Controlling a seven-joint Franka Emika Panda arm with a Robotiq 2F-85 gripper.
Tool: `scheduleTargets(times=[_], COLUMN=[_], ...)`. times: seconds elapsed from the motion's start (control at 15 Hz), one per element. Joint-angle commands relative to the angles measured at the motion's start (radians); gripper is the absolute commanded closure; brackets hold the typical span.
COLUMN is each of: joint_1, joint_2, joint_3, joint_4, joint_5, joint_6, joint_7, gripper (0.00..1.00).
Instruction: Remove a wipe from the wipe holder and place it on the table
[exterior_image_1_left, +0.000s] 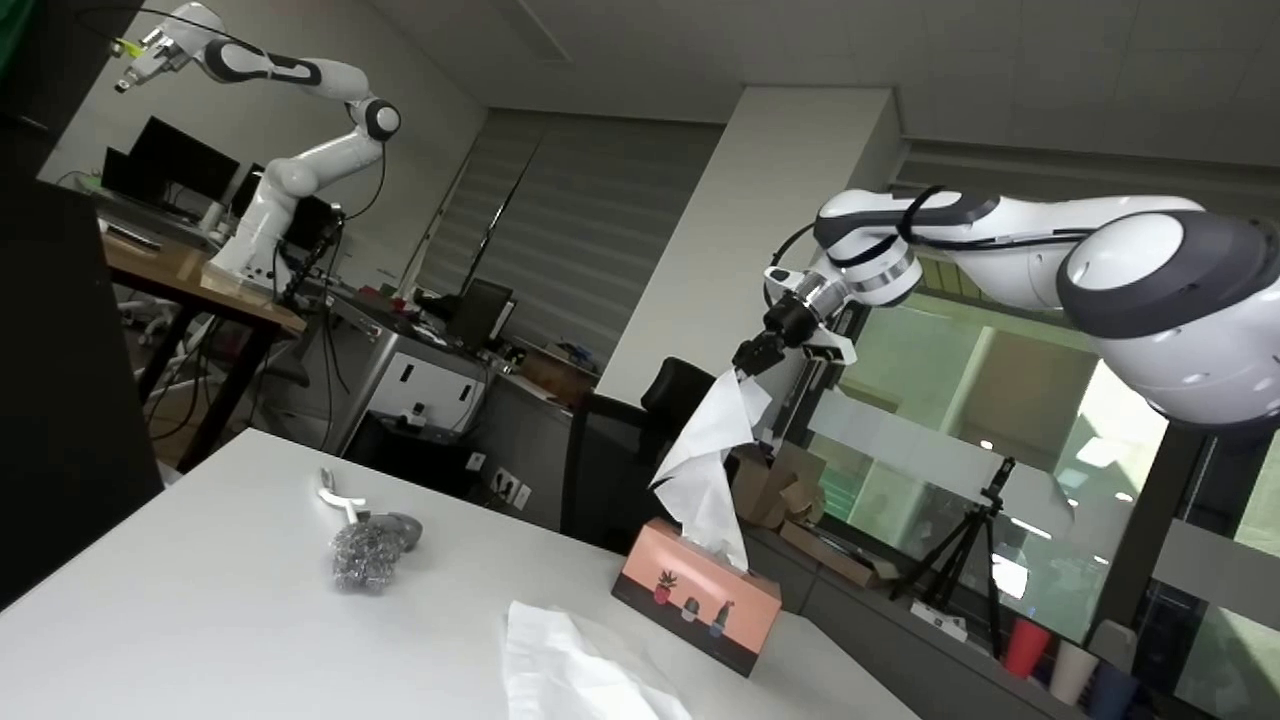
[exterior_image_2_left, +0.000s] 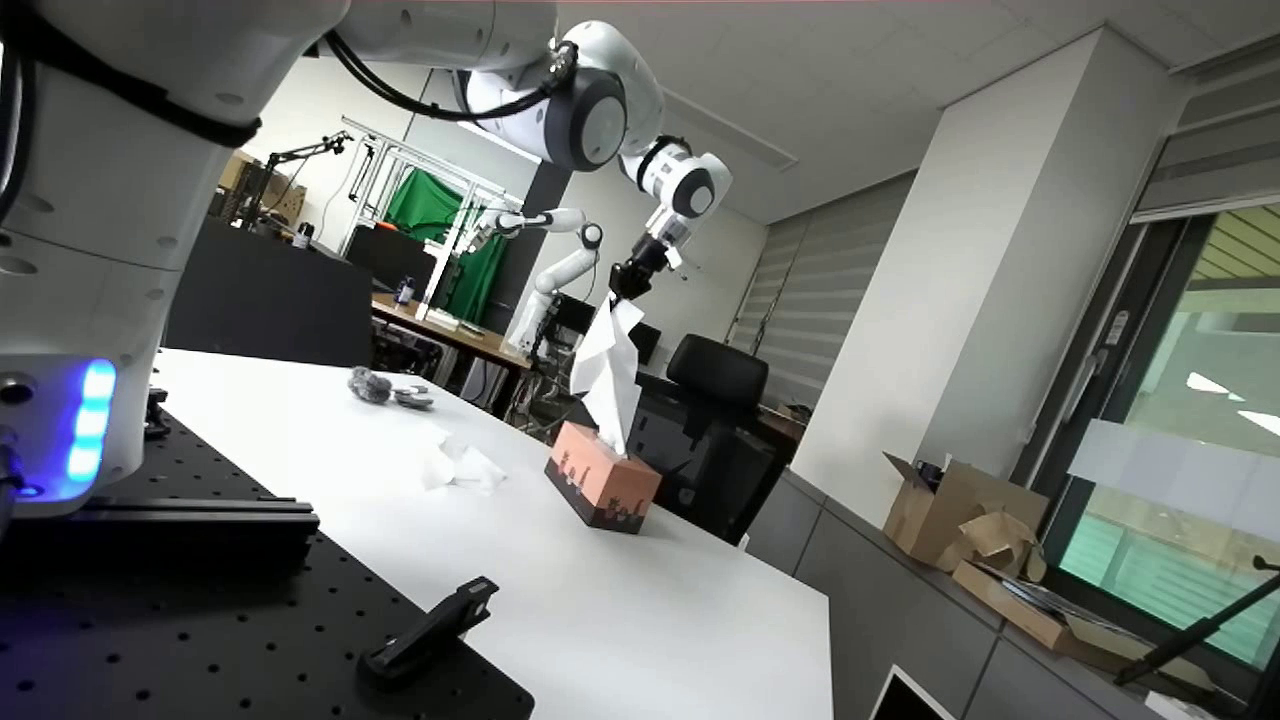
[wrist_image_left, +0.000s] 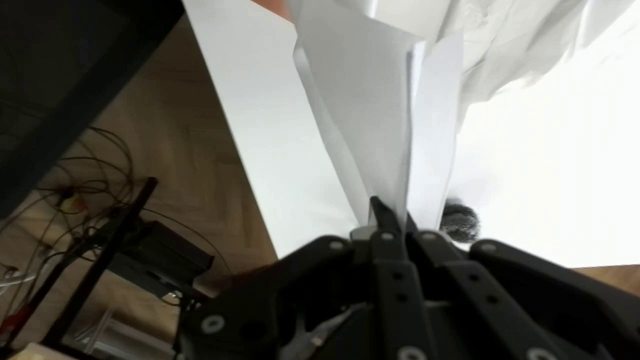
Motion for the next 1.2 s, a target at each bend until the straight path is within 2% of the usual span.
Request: scheduleTargets(times=[0.0, 0.53, 1.13], joint_1=[0.033, 0.091, 0.107], joint_2=[-0.032, 0.01, 0.137], joint_3=[0.0, -0.013, -0.014], joint_4=[-0.035, -0.043, -0.033], joint_5=[-0.023, -0.07, -0.11], joint_6=[-0.175, -0.609, -0.805], joint_7=[-0.024, -0.042, -0.114], gripper=[1.0, 1.0, 1.0])
